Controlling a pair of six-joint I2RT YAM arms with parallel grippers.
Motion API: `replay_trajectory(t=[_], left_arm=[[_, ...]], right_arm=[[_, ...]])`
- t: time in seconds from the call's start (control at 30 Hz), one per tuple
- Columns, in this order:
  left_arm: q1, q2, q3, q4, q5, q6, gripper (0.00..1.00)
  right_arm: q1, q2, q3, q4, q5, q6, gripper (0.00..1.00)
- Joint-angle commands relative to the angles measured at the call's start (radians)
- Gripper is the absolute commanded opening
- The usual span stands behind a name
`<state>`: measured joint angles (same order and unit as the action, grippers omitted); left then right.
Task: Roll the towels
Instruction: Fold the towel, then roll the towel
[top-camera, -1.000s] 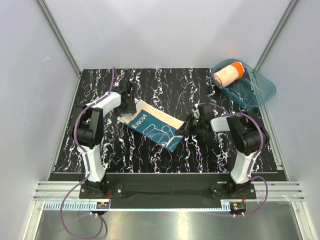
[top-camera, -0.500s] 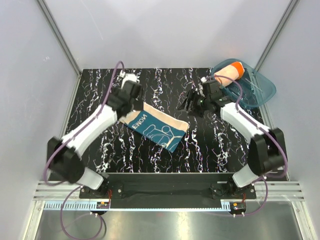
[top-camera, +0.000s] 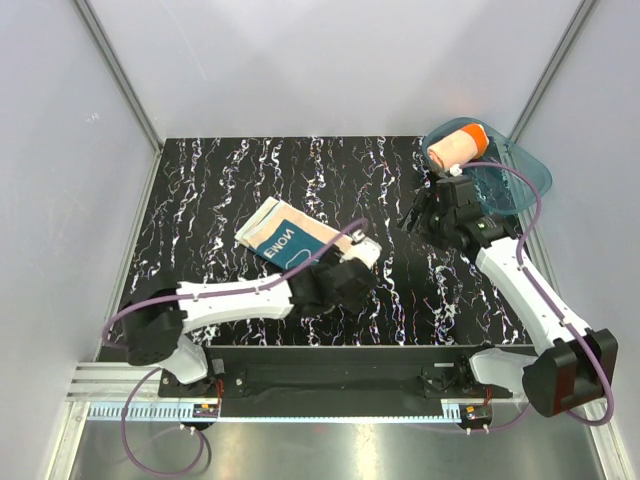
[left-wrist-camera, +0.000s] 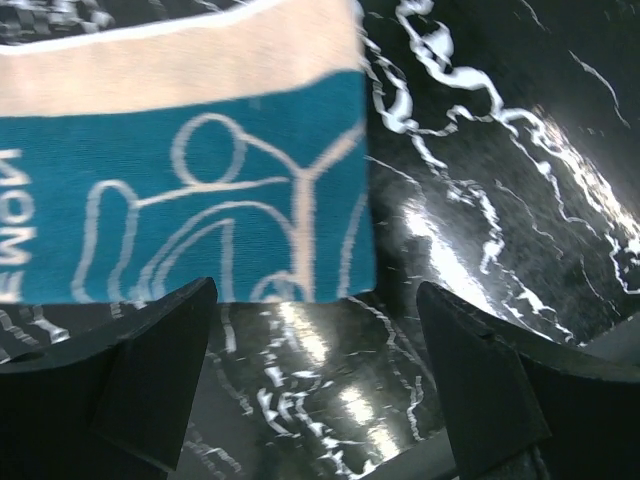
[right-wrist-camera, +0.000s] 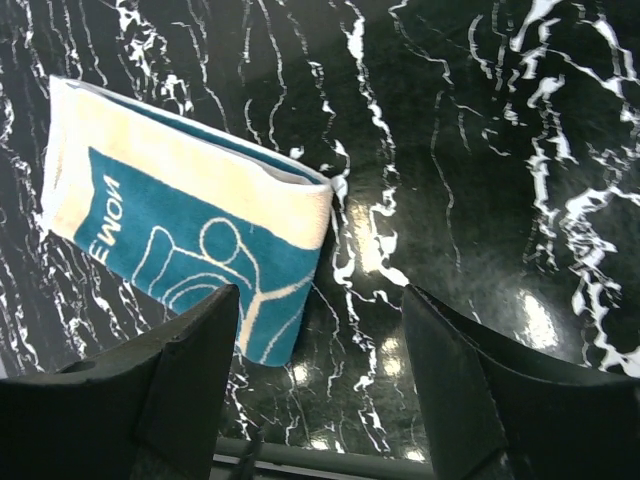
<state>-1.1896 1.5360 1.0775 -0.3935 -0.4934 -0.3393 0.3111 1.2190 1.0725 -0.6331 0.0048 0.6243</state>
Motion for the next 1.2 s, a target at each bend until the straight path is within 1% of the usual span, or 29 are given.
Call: replay_trajectory(t=[0.0,0.23,0.5,0.7,0.8,0.87,0.97,1.1,1.13,1.17], left_arm=[[-0.03,0.053,0.027,0.107,0.004,-0.012,0.86],[-0.033,0.124,0.004,0.154,0.038,-0.017,0.85],[-0.03,0.213,-0.018,0.206,0.007,-0.027,0.85],[0.01,0.274,-0.024,0.229,0.044,-0.038,0.81],[0.031,0.294,-0.037,0.226,0.065,-0.07,0.75],[0.036,0.289,-0.065,0.232,0.07,-0.09,0.74],[0.048,0.276,-0.086,0.237,0.095,-0.11,0.7],[0.064,0.279,-0.111,0.239,0.153,-0.136,0.55],[0.064,0.283,-0.114,0.237,0.157,-0.138,0.46],[0.064,0.283,-0.114,0.237,0.162,-0.139,0.42]], right_arm=[[-0.007,-0.053,-0.009,-0.054,0.08,0.008,0.73],[-0.014,-0.073,-0.016,-0.079,0.086,-0.005,0.72],[-0.018,-0.065,-0.046,-0.047,0.046,0.002,0.71],[-0.018,-0.053,-0.06,-0.034,0.034,0.0,0.7],[-0.018,-0.052,-0.063,-0.031,0.037,0.0,0.69],[-0.02,-0.047,-0.063,-0.03,0.034,0.002,0.69],[-0.018,-0.044,-0.062,-0.028,0.031,0.002,0.68],[-0.018,-0.046,-0.056,-0.033,0.034,-0.003,0.68],[-0.018,-0.049,-0.055,-0.036,0.037,-0.003,0.68],[-0.02,-0.052,-0.057,-0.036,0.038,-0.005,0.67]])
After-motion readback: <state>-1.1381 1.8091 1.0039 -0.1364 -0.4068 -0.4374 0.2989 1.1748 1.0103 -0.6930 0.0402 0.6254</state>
